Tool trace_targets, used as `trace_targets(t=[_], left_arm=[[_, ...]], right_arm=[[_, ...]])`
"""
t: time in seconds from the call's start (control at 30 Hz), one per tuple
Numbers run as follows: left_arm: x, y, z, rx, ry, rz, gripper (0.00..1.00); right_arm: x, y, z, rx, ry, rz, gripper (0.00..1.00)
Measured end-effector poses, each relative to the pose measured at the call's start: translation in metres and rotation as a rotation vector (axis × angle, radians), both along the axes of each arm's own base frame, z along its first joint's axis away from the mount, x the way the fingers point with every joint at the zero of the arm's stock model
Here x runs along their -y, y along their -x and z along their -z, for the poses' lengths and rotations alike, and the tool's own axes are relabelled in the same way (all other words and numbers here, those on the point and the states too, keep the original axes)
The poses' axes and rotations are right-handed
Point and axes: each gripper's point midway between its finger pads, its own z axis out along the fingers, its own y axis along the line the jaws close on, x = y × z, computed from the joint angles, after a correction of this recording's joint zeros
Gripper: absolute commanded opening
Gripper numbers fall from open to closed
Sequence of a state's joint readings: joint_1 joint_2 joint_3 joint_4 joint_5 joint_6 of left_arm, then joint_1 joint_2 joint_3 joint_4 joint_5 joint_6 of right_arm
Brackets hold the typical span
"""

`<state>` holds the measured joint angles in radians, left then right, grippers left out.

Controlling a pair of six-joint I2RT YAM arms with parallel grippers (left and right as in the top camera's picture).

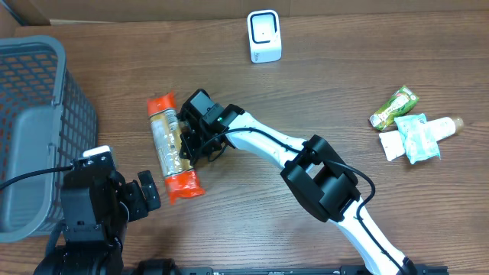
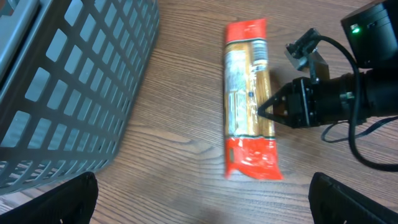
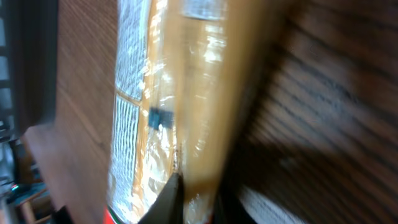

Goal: Scan the item barcode

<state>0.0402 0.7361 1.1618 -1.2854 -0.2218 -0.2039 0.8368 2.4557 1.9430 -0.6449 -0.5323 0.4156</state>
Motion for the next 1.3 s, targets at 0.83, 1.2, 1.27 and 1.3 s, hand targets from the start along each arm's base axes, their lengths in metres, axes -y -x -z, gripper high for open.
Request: trace_targets(t=[0.83,1.2,1.27,1.3], left_arm=[[0.000,0.000,0.000,0.000,0.000,0.000,1.00],[0.000,0.000,0.000,0.000,0.000,0.000,1.00],[0.000,0.000,0.000,0.000,0.000,0.000,0.99],[0.000,0.000,0.000,0.000,0.000,0.000,1.00]], right_arm=[[0.231,-0.063,-0.068,0.132,0.570,0.153,0.04],[0.161,0.021,-0.038,0.300,0.706,-0.136,0.15],[0.156,0.034,-0.035,0.294,0.710,-0.173,0.20],[0.154,0.039,-0.034,0.288,0.706,-0.184,0.22]])
